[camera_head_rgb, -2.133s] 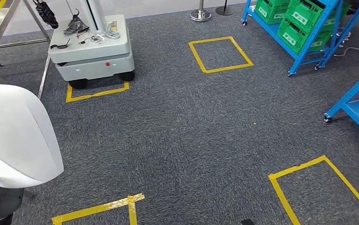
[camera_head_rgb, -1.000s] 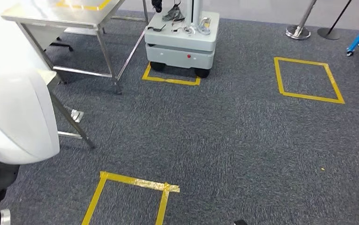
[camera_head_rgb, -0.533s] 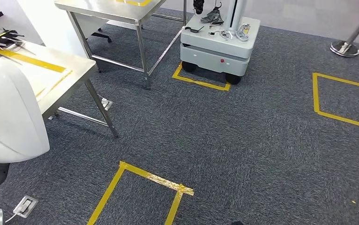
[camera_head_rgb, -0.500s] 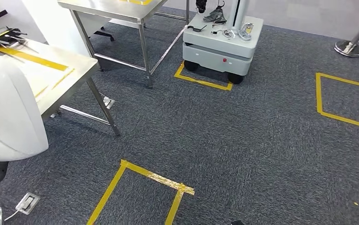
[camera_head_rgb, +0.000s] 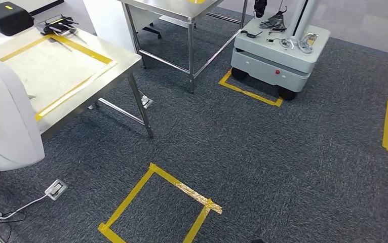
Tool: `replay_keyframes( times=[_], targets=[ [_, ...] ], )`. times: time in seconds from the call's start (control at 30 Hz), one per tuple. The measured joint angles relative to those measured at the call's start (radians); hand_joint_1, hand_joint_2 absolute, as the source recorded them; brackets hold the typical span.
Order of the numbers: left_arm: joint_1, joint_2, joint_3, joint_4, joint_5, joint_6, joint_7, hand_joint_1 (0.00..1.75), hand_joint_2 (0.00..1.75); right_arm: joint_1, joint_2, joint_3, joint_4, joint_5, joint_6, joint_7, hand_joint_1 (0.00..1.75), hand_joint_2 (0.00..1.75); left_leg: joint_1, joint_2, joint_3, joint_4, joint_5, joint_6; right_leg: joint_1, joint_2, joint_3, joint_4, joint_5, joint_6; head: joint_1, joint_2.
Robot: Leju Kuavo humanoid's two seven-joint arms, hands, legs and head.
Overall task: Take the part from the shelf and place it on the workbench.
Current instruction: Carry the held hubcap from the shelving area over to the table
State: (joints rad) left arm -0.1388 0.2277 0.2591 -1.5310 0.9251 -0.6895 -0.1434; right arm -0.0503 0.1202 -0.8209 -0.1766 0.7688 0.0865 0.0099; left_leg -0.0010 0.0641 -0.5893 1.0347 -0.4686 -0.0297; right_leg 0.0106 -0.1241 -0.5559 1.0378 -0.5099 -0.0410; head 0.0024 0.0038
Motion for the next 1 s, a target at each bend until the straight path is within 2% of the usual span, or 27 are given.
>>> replay_keyframes(
  times=[0.07,0.1,0.13,0.2,0.23,0.27,0.3,0.33,0.37,0.43,0.47,0.5,0.57,0.6,0.63,0.7,0.73,0.77,0.8,0.83,0.87,0.93,0.97,1.0],
  targets=[
    [-0.001,0.000,0.000,-0.002,-0.004,0.002,0.004,1.75,1.75,-0.003,0.001,0.000,0.000,0.006,0.000,0.000,0.00,0.00,0.002,-0.025,-0.001,-0.007,0.009,0.010,0.000,-0.016,0.004,-0.002,-0.002,0.011,0.000,0.000],
    [-0.002,0.001,0.000,-0.003,-0.005,0.003,0.005,1.75,1.75,-0.004,0.001,0.000,0.000,0.006,0.000,-0.002,0.00,0.00,0.006,-0.037,0.000,-0.011,0.013,0.015,-0.001,0.000,0.004,0.004,-0.008,0.018,0.000,0.000],
    [-0.005,0.000,0.000,-0.004,-0.006,0.003,0.006,1.75,1.75,-0.005,0.001,0.000,0.000,0.005,0.000,-0.004,0.00,0.00,0.011,-0.048,0.001,-0.016,0.018,0.020,-0.003,0.029,-0.005,0.026,-0.025,0.025,0.001,0.000],
    [-0.010,-0.001,0.000,-0.005,-0.006,0.003,0.007,1.75,1.75,-0.004,0.001,0.000,0.000,0.001,0.001,-0.008,0.00,0.00,0.016,-0.070,-0.004,-0.020,0.025,0.028,-0.010,0.098,-0.056,0.133,-0.082,0.036,0.001,0.000],
    [-0.012,-0.002,0.000,-0.004,-0.007,0.003,0.008,1.75,1.75,-0.002,0.001,-0.001,0.000,-0.003,0.001,-0.009,0.00,0.00,0.016,-0.082,-0.009,-0.019,0.027,0.029,-0.012,0.113,-0.090,0.201,-0.111,0.039,0.001,0.000],
    [-0.012,-0.002,0.000,-0.002,-0.007,0.003,0.008,1.75,1.75,-0.001,0.001,-0.003,0.000,-0.006,0.001,-0.009,0.00,0.00,0.017,-0.096,-0.013,-0.017,0.029,0.029,-0.014,0.119,-0.118,0.254,-0.127,0.041,0.001,0.000],
    [-0.013,-0.003,0.000,0.000,-0.008,0.004,0.008,1.75,1.75,0.001,0.001,-0.005,0.000,-0.008,0.001,-0.009,0.00,0.00,0.018,-0.109,-0.018,-0.014,0.031,0.027,-0.016,0.120,-0.131,0.276,-0.125,0.042,0.001,0.000],
    [-0.015,-0.004,0.000,0.002,-0.010,0.005,0.008,1.75,1.75,0.001,0.001,-0.007,0.000,-0.009,0.001,-0.010,0.00,0.00,0.019,-0.124,-0.022,-0.011,0.032,0.025,-0.018,0.123,-0.122,0.255,-0.102,0.043,0.001,0.000],
    [-0.018,-0.005,0.000,0.004,-0.012,0.007,0.008,1.75,1.75,0.001,0.001,-0.008,0.000,-0.009,0.000,-0.012,0.00,0.00,0.021,-0.139,-0.025,-0.007,0.034,0.022,-0.021,0.132,-0.094,0.198,-0.068,0.043,0.001,0.000],
    [-0.026,-0.008,-0.001,0.006,-0.016,0.010,0.008,1.75,1.75,0.000,0.001,-0.010,0.000,-0.012,0.000,-0.018,0.00,0.00,0.024,-0.166,-0.033,0.000,0.036,0.010,-0.025,0.175,-0.030,0.065,-0.017,0.043,0.002,0.000],
    [-0.031,-0.009,-0.001,0.006,-0.018,0.011,0.008,1.75,1.75,-0.001,0.002,-0.012,0.000,-0.012,0.000,-0.016,0.00,0.00,0.024,-0.178,-0.037,0.001,0.038,0.003,-0.025,0.190,-0.013,0.027,-0.007,0.041,0.002,0.000],
    [-0.035,-0.010,-0.002,0.006,-0.019,0.011,0.008,1.75,1.75,-0.002,0.002,-0.014,0.000,-0.010,0.000,-0.011,0.00,0.00,0.025,-0.188,-0.040,0.000,0.041,-0.005,-0.024,0.197,-0.007,0.012,-0.008,0.037,0.002,0.000],
    [-0.040,-0.011,-0.004,0.007,-0.024,0.014,0.008,1.75,1.75,-0.003,0.003,-0.015,0.000,-0.005,0.000,-0.001,0.00,0.00,0.026,-0.208,-0.046,-0.008,0.050,-0.021,-0.021,0.172,-0.007,0.010,-0.001,0.022,0.002,0.000],
    [-0.041,-0.010,-0.004,0.008,-0.026,0.016,0.008,1.75,1.75,-0.003,0.003,-0.015,0.000,-0.004,0.000,0.001,0.00,0.00,0.026,-0.195,-0.051,-0.005,0.049,-0.025,-0.022,0.159,-0.006,0.007,0.002,0.013,0.001,0.000],
    [-0.042,-0.009,-0.004,0.009,-0.029,0.019,0.008,1.75,1.75,-0.002,0.003,-0.015,0.000,-0.006,0.000,-0.001,0.00,0.00,0.024,-0.168,-0.062,0.013,0.037,-0.028,-0.023,0.146,-0.006,0.005,0.006,0.005,0.000,0.000],
    [-0.045,-0.007,-0.005,0.012,-0.033,0.020,0.006,1.75,1.75,0.000,0.003,-0.018,0.000,-0.010,0.000,-0.003,0.00,0.00,0.021,-0.096,-0.105,0.109,-0.020,-0.030,-0.021,0.120,-0.008,0.001,0.011,-0.007,-0.004,0.000],
    [-0.045,-0.007,-0.006,0.014,-0.035,0.021,0.005,1.75,1.75,0.001,0.003,-0.020,0.000,-0.010,0.000,-0.001,0.00,0.00,0.021,-0.078,-0.134,0.178,-0.055,-0.032,-0.018,0.106,-0.010,0.002,0.011,-0.009,-0.005,0.000],
    [-0.044,-0.008,-0.007,0.016,-0.035,0.021,0.004,1.75,1.75,0.003,0.003,-0.021,0.000,-0.009,0.000,0.002,0.00,0.00,0.021,-0.071,-0.157,0.238,-0.080,-0.033,-0.016,0.092,-0.011,0.002,0.011,-0.010,-0.005,0.000],
    [-0.043,-0.008,-0.008,0.019,-0.035,0.021,0.004,1.75,1.75,0.005,0.003,-0.022,0.000,-0.005,0.000,0.006,0.00,0.00,0.020,-0.069,-0.166,0.270,-0.089,-0.033,-0.014,0.077,-0.012,0.002,0.011,-0.011,-0.005,0.000],
    [-0.041,-0.008,-0.008,0.021,-0.035,0.021,0.003,1.75,1.75,0.005,0.003,-0.022,0.000,-0.001,0.000,0.007,0.00,0.00,0.020,-0.067,-0.158,0.267,-0.081,-0.031,-0.012,0.063,-0.012,0.002,0.010,-0.011,-0.005,0.000],
    [-0.040,-0.008,-0.009,0.023,-0.035,0.021,0.001,1.75,1.75,0.005,0.003,-0.022,0.000,0.001,0.000,0.006,0.00,0.00,0.019,-0.061,-0.128,0.222,-0.057,-0.028,-0.010,0.049,-0.011,0.002,0.009,-0.011,-0.005,0.000],
    [-0.041,-0.008,-0.010,0.024,-0.033,0.021,-0.004,1.75,1.75,0.004,0.004,-0.022,0.000,0.001,0.000,-0.003,0.00,0.00,0.010,-0.016,-0.046,0.084,-0.010,-0.015,-0.005,0.022,-0.006,0.003,0.005,-0.008,-0.004,0.000],
    [-0.041,-0.007,-0.011,0.023,-0.031,0.020,-0.006,1.75,1.75,0.003,0.004,-0.022,0.000,0.001,0.000,-0.006,0.00,0.00,0.005,0.003,-0.017,0.032,0.002,-0.007,-0.002,0.011,-0.004,0.003,0.003,-0.004,-0.004,0.000],
    [-0.041,-0.007,-0.012,0.023,-0.028,0.020,-0.007,1.75,1.75,0.003,0.004,-0.022,0.000,0.002,0.000,-0.007,0.00,0.00,-0.001,0.014,-0.004,0.006,0.004,0.000,-0.001,-0.001,-0.002,0.003,0.002,0.000,-0.004,0.000]
  ],
)
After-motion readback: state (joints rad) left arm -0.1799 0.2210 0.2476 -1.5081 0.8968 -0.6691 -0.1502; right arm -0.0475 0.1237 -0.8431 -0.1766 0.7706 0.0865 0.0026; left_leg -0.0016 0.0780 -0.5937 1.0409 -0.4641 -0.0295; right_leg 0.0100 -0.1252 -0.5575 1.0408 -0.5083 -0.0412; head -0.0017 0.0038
